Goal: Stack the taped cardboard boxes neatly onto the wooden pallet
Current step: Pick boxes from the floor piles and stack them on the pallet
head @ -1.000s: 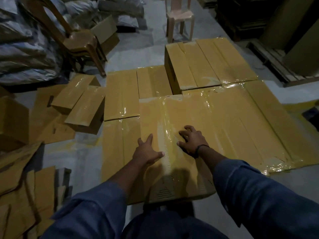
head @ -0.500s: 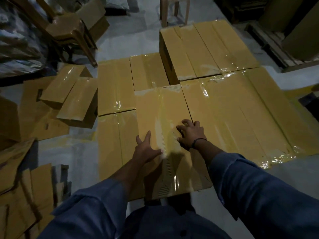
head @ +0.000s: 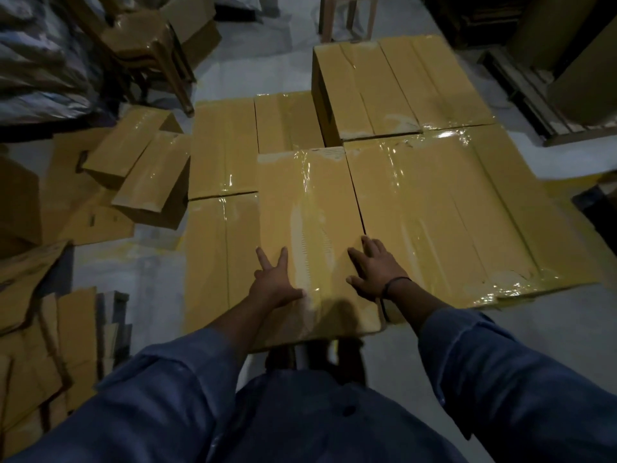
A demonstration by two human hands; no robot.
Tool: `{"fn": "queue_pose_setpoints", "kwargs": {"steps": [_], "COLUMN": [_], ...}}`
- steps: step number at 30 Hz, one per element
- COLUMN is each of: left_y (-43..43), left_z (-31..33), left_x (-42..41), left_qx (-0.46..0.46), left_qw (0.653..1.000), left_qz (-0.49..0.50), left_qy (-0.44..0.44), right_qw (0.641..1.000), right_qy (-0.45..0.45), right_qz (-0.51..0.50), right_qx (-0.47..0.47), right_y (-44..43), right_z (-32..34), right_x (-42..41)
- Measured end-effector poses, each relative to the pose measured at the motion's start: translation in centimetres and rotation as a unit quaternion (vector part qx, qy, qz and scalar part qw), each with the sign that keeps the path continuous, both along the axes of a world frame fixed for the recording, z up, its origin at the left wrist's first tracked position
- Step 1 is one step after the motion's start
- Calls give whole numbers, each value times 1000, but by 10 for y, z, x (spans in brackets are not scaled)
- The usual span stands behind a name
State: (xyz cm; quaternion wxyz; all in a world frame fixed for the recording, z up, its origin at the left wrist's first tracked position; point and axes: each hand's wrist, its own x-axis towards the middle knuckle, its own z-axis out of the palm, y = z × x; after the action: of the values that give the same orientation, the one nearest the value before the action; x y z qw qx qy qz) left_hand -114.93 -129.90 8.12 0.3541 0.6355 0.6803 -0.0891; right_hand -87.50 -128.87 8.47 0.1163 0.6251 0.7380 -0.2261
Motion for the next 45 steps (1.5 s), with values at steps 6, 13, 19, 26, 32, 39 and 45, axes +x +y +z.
{"fn": "queue_pose_setpoints", "kwargs": {"steps": [6, 13, 19, 26, 32, 39, 45], "left_y": [-62, -88, -97, -97, -94, -90, -84], "left_z": [1, 12, 19, 20, 21, 22, 26], "left_x": [3, 13, 14, 16, 16, 16, 19], "left_qx": [-2, -29, -11, 0, 1, 8, 9], "left_qw": [995, 987, 986, 986, 986, 987, 988], "left_qz": [-72, -103, -106, -103, -104, -92, -86], "left_qy": [69, 124, 129, 132, 129, 130, 129], "right_qw": [999, 995, 994, 995, 994, 994, 994], "right_qy": [-4, -20, -27, -27, -36, -44, -42], "right_qz": [50, 95, 98, 96, 98, 99, 96], "right_qx": [-18, -18, -26, -29, -35, -27, -10], "right_y": [-63, -93, -90, -90, -88, -88, -88], "right_z": [-2, -9, -5, -3, -5, -2, -1], "right_x": [37, 49, 46, 44, 44, 43, 42]}}
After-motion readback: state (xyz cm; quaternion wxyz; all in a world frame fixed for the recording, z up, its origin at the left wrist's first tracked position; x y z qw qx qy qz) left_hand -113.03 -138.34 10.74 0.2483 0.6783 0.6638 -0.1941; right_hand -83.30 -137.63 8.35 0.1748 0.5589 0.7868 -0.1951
